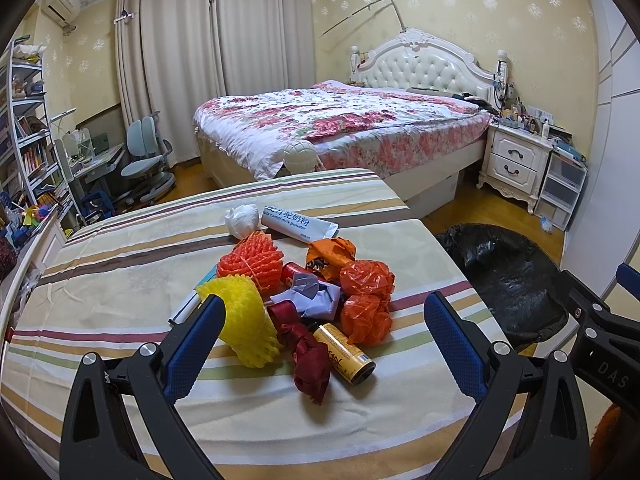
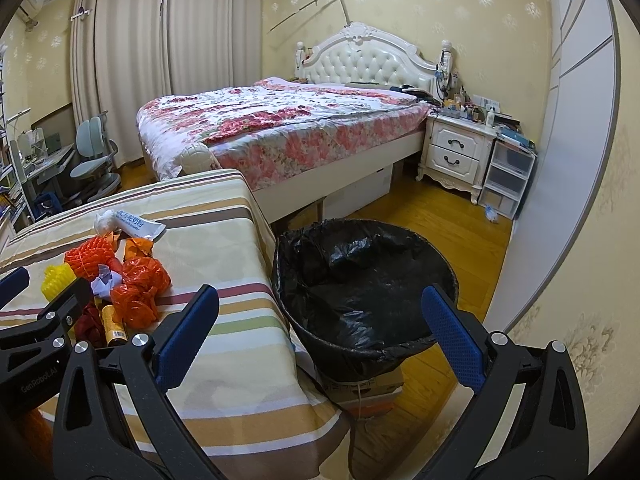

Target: Collect trash

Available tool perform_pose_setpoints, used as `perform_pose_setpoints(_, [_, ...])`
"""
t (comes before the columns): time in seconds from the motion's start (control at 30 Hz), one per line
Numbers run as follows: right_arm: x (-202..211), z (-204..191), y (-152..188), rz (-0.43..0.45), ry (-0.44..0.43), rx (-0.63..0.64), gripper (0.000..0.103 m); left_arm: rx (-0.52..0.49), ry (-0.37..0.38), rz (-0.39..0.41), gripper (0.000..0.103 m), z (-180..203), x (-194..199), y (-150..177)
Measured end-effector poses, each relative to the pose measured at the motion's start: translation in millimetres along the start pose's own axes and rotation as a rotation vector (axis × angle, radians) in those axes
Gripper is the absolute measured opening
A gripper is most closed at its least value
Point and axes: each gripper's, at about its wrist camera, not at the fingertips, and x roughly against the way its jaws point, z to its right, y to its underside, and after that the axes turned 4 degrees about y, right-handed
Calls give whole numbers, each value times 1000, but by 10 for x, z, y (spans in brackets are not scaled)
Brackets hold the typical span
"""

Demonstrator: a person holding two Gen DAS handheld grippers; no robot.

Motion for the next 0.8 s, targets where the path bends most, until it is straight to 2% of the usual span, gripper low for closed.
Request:
perform_pose_setpoints(0.63, [-7, -1, 55, -7, 3, 4, 99, -3, 0, -5, 97, 11, 2, 2])
perform_pose_setpoints(0.8, [-2, 3, 86, -10, -4, 0, 99, -3, 0, -18, 96, 101, -105, 106])
